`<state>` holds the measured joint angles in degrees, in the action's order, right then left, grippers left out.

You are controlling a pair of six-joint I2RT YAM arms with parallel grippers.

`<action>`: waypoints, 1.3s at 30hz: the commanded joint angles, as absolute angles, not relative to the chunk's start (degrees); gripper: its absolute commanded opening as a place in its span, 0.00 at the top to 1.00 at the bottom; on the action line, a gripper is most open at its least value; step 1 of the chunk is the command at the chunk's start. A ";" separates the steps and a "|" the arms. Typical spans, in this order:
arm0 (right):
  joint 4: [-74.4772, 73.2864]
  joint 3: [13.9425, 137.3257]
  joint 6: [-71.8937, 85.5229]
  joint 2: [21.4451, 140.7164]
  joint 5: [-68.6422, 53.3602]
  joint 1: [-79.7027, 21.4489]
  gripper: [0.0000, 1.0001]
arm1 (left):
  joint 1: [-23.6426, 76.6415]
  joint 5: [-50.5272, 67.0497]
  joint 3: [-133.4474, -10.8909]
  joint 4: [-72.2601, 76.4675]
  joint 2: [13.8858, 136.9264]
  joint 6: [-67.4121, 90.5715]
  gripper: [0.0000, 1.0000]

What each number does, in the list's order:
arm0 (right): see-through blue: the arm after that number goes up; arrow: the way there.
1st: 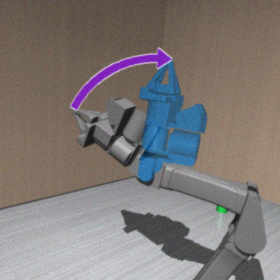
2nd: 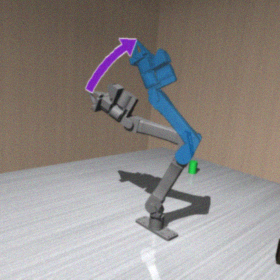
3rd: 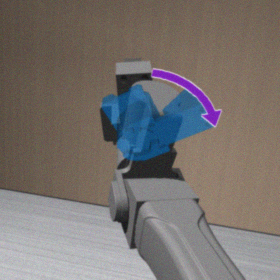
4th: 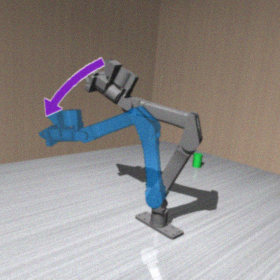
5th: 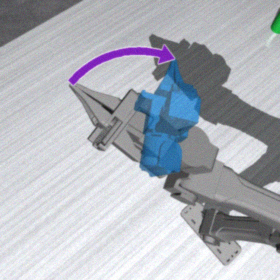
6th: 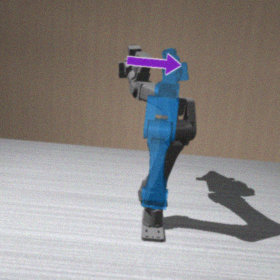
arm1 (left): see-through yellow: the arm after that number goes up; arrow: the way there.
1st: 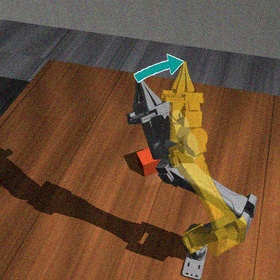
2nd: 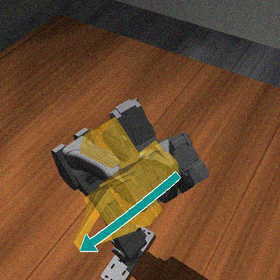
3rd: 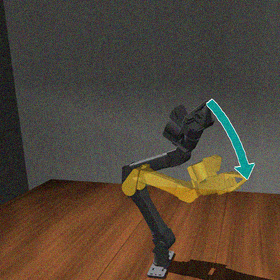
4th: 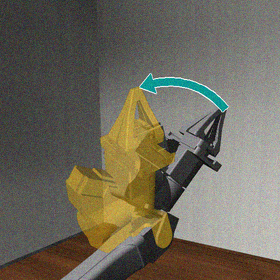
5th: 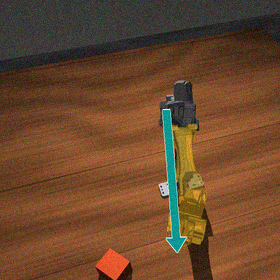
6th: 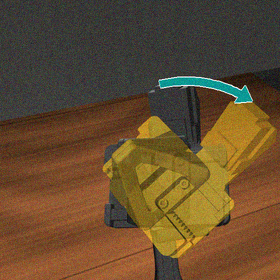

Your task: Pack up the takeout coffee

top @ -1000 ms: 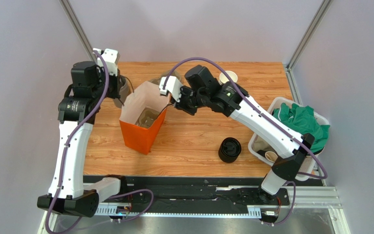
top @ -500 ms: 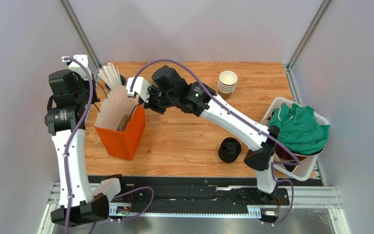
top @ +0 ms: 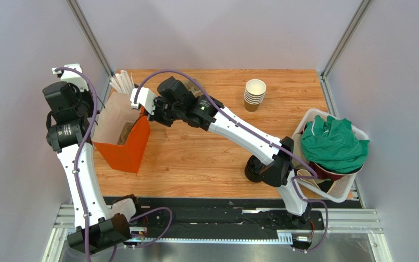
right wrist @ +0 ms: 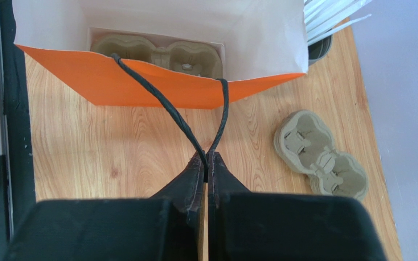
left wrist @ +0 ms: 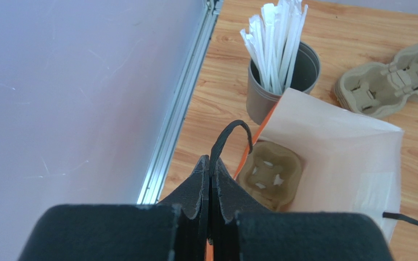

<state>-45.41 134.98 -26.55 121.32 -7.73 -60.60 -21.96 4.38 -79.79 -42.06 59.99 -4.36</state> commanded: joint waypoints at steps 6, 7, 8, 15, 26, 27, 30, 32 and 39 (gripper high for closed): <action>-38.85 141.06 -24.96 124.36 -6.06 -62.40 0.93 | -24.34 4.13 -79.46 -36.83 59.85 -4.31 1.00; -38.67 141.41 -24.96 124.54 -6.06 -62.40 0.91 | -24.43 3.96 -79.37 -36.65 59.85 -4.39 1.00; -38.67 141.94 -24.96 124.89 -5.98 -62.32 0.87 | -24.61 3.96 -79.10 -36.48 59.94 -4.39 1.00; -38.58 142.29 -25.40 124.81 -4.92 -62.49 0.62 | -25.84 3.43 -77.78 -36.12 60.29 -3.78 0.98; -40.52 142.21 -29.97 119.89 5.17 -61.27 0.31 | -27.16 0.53 -78.05 -34.72 58.89 -3.25 0.82; -40.52 141.34 -29.88 119.01 5.88 -60.74 0.31 | -27.16 0.27 -78.13 -34.37 58.63 -3.25 0.78; -40.52 136.16 -28.84 115.41 6.86 -57.40 0.30 | -27.25 0.09 -78.57 -33.23 58.10 -3.69 0.57; -40.52 131.24 -27.43 112.08 6.33 -54.25 0.29 | -27.25 0.17 -79.19 -33.13 58.79 -4.04 0.37; -39.73 112.87 -24.52 100.83 4.66 -44.13 0.27 | -27.25 5.09 -84.81 -34.01 60.82 -3.34 0.16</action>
<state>-40.77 120.53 -26.30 108.22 3.79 -48.66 -26.68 1.34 -79.81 -35.81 60.58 -3.92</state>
